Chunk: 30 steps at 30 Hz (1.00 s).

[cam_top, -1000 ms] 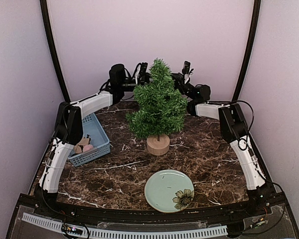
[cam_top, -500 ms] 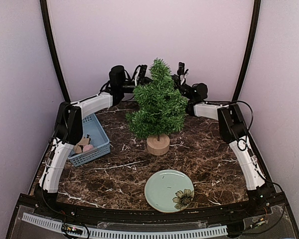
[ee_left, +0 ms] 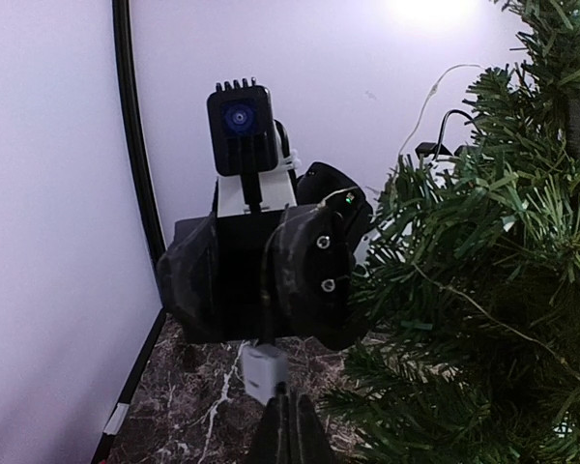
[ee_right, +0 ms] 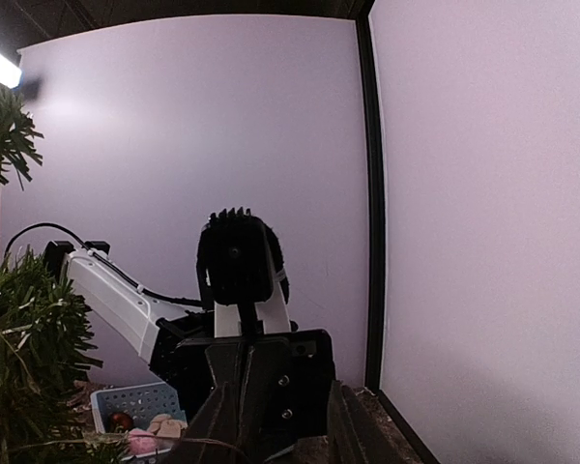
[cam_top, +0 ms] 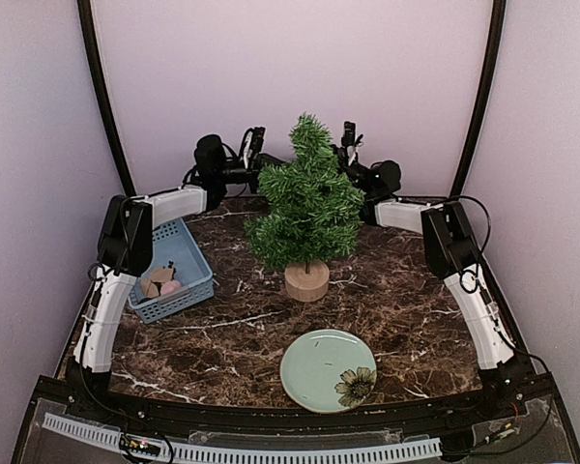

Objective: Decorate the small christmas tree

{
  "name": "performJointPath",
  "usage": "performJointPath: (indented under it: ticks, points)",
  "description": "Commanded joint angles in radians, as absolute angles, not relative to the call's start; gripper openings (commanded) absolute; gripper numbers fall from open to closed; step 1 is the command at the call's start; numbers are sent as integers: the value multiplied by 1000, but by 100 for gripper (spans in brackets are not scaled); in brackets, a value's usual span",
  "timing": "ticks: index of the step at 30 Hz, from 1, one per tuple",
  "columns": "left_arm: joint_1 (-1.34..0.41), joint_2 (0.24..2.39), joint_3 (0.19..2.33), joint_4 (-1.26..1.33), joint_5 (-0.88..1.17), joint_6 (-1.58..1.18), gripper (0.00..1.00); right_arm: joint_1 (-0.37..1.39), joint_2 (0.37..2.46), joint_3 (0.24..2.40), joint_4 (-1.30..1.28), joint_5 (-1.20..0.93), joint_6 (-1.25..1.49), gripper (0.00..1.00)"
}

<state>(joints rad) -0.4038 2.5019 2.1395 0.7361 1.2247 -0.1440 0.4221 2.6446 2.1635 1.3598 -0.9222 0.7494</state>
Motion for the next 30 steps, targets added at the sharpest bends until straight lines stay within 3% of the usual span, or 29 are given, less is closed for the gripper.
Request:
performJointPath:
  ticks: [1,7,16,19,23,28,30]
  points:
    - [-400,2387,2121,811,1204,-177,0,426,2593,2141,1386,-927,738,42]
    - [-399,2367,2119,813,1171,-170,0,423,2558,2077,1378,-940,700,49]
    - [-397,2316,2097,805,1128,-134,0,416,2515,2008,1392,-942,674,71]
    - [-397,2296,2079,803,1105,-113,0,414,2503,1985,1392,-942,660,73]
    - [-397,2278,2070,792,1081,-88,0,407,2488,1966,1391,-939,646,71]
    - [-396,2272,2069,765,1052,-69,0,400,2476,1959,1394,-932,639,46]
    - [-396,2271,2069,744,1038,-62,0,397,2469,1951,1394,-923,639,42]
